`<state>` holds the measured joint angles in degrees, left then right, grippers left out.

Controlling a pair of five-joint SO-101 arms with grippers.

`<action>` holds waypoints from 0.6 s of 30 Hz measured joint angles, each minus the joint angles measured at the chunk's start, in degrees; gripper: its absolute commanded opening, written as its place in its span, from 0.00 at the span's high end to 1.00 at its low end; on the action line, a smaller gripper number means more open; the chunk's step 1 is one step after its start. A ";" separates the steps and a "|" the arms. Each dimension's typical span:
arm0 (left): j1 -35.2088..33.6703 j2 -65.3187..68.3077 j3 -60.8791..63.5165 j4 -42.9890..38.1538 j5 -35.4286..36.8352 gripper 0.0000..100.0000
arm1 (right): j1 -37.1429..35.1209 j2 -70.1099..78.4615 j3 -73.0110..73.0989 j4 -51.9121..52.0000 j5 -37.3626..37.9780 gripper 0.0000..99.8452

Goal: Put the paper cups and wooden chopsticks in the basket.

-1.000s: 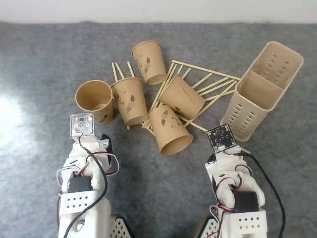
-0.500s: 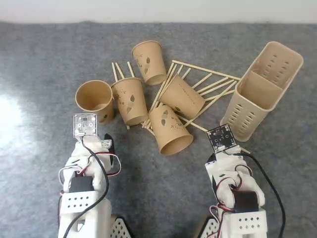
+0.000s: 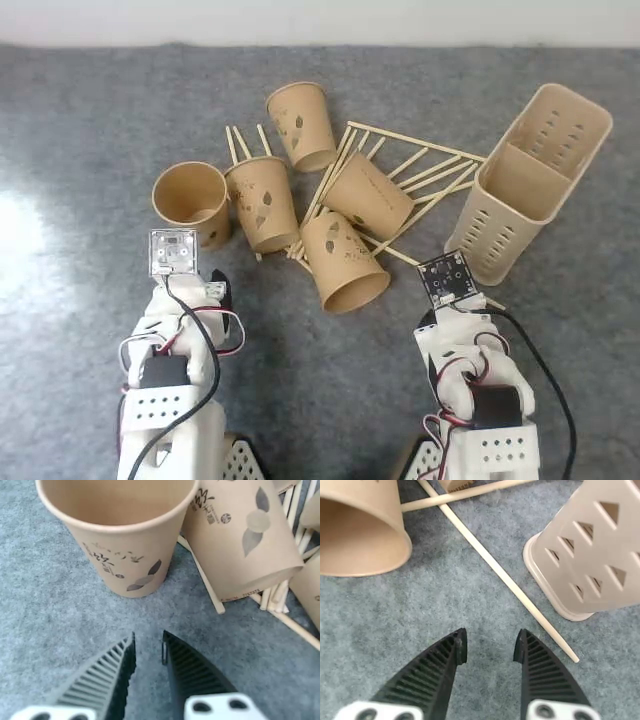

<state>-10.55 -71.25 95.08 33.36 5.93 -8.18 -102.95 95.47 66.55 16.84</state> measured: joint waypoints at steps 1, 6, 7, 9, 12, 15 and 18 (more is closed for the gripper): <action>0.70 0.00 0.00 -0.97 0.00 0.91 | 0.00 0.00 0.00 0.00 0.00 0.83; 5.71 0.00 0.00 -8.35 0.00 0.91 | 0.00 0.00 0.00 0.00 0.00 0.83; 6.42 0.00 0.00 -8.44 0.00 0.91 | 0.00 0.00 0.00 -0.70 0.00 0.83; 7.12 0.00 0.00 -8.44 -0.35 0.91 | 0.00 0.00 0.00 -2.29 0.00 0.83; 7.30 0.00 0.00 -8.18 -4.13 0.91 | 0.00 0.00 0.00 -2.73 0.00 0.83; 6.77 0.00 0.00 -6.68 -8.88 0.92 | 0.00 0.00 0.00 -2.64 0.00 0.83; 4.84 0.00 0.00 -5.54 -10.29 0.92 | 0.00 0.00 0.00 -1.58 0.00 0.83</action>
<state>-5.71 -71.25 95.08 27.82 -4.35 -8.18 -102.95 95.47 64.97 16.84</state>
